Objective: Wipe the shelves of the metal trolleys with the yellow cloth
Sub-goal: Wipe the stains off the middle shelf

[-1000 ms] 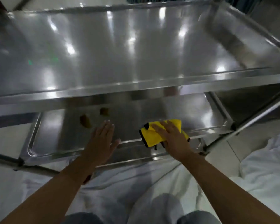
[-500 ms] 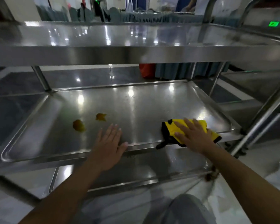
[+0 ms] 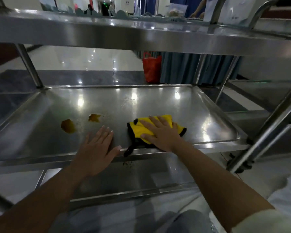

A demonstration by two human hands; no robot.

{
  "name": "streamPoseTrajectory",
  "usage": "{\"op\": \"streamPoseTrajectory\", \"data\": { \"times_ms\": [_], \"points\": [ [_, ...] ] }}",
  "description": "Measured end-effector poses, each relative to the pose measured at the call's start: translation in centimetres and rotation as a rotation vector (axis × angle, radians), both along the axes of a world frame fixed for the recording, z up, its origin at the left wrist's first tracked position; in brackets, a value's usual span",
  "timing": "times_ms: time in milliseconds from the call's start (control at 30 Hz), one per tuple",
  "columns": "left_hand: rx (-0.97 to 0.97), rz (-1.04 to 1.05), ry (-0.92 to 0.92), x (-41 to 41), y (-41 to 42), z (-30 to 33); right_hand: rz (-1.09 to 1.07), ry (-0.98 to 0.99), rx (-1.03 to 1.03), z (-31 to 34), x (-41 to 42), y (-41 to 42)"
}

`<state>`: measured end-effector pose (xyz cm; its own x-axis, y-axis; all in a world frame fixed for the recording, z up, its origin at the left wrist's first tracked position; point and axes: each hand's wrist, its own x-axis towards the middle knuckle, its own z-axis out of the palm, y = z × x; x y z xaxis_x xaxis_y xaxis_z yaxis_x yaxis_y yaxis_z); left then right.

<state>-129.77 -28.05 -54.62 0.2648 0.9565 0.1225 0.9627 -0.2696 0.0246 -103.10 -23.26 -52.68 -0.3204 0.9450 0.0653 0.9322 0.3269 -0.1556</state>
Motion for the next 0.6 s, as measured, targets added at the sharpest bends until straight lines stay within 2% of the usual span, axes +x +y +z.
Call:
{"op": "streamPoseTrajectory", "data": {
  "times_ms": [233, 367, 467, 600],
  "points": [
    [0.029, 0.035, 0.083, 0.5, -0.1, 0.0, -0.479, 0.0, -0.055, 0.4, 13.0, 2.6],
    [0.042, 0.076, 0.114, 0.6, 0.1, -0.5, -0.664, 0.074, -0.064, 0.8, 10.3, 5.1],
    [0.06, 0.097, 0.137, 0.5, 0.2, -0.7, -0.573, 0.107, -0.076, 1.4, 5.5, 6.6],
    [0.047, 0.097, 0.128, 0.4, 0.2, -0.7, -0.243, 0.041, -0.051, 0.9, 1.9, 5.7]
  ]
}}
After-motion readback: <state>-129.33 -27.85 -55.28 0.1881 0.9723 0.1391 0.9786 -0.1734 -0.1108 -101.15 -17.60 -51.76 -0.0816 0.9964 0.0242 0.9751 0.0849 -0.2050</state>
